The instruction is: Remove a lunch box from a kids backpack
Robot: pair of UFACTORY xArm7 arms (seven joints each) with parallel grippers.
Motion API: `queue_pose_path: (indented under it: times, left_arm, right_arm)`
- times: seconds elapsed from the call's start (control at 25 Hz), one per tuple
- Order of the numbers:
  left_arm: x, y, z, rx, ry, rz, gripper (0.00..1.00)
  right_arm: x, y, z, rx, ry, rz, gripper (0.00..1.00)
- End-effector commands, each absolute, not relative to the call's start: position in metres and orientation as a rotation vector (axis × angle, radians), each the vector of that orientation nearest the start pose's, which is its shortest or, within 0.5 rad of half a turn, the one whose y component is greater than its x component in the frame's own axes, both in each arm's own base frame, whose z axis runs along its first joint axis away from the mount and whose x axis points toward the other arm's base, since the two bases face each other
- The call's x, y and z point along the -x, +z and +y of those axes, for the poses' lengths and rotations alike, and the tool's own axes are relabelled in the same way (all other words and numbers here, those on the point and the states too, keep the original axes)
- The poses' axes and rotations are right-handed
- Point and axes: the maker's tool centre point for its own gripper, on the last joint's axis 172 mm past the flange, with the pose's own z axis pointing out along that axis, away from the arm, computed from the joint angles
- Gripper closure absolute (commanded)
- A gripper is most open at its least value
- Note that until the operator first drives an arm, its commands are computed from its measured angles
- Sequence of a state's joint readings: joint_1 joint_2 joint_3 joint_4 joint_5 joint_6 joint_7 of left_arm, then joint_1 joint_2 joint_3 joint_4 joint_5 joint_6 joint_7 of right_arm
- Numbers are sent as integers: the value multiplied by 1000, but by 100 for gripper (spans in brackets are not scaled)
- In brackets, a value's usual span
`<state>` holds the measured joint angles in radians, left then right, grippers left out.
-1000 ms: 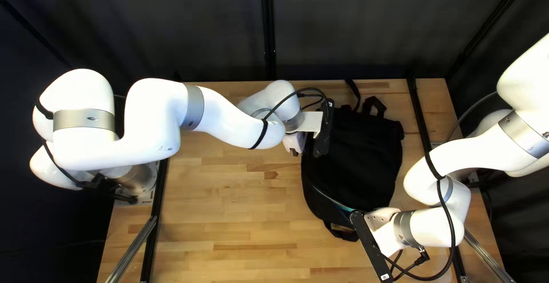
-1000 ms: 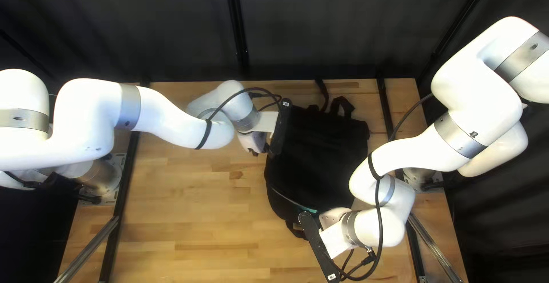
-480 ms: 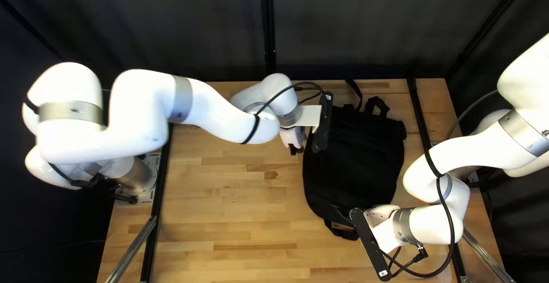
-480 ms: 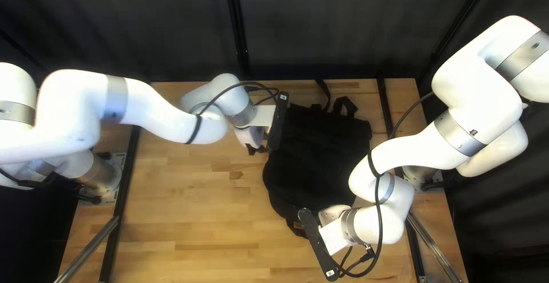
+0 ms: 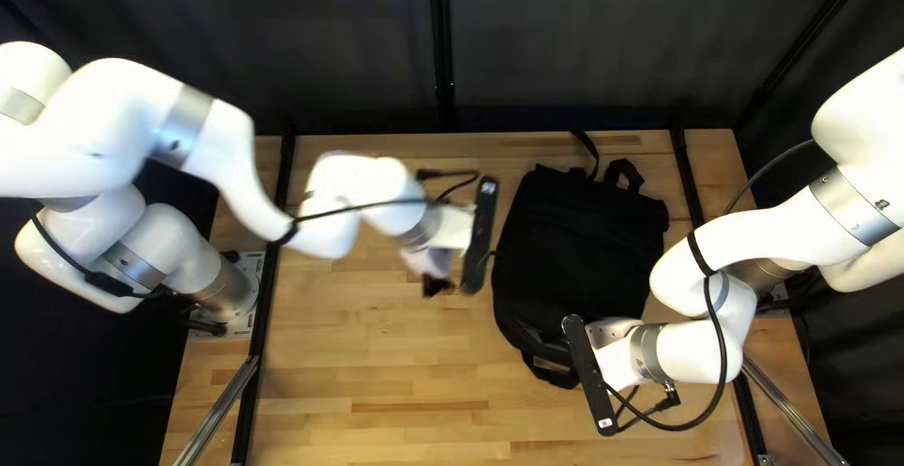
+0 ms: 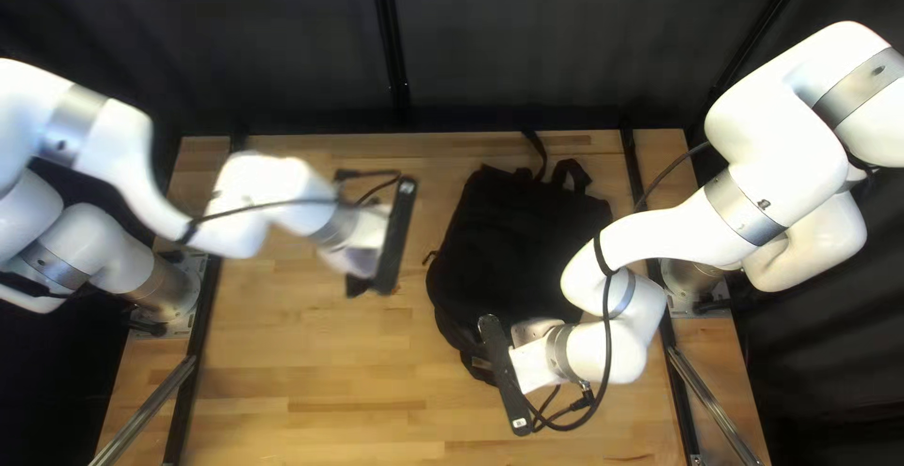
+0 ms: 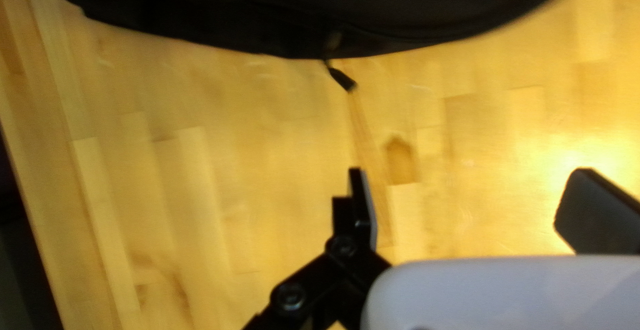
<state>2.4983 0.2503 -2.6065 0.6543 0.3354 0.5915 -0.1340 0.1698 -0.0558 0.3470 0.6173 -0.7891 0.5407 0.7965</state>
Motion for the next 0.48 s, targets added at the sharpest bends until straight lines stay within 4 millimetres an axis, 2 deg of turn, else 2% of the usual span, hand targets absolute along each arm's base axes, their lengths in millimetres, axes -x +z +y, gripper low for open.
queue_pose_path:
  times: [0.04, 0.24, 0.48]
  left_arm:
    - [-407, 171, -63, 2981, -458, 339, 0]
    - [-392, 190, -81, 2949, -403, 312, 0]
    - [-392, 223, -114, 2849, -267, 329, 0]
  right_arm:
    - [-429, 113, 158, 3346, -647, -607, 100]
    - [-458, 129, 127, 3388, -676, -514, 100]
    - [-485, 148, 108, 3428, -704, -414, 100]
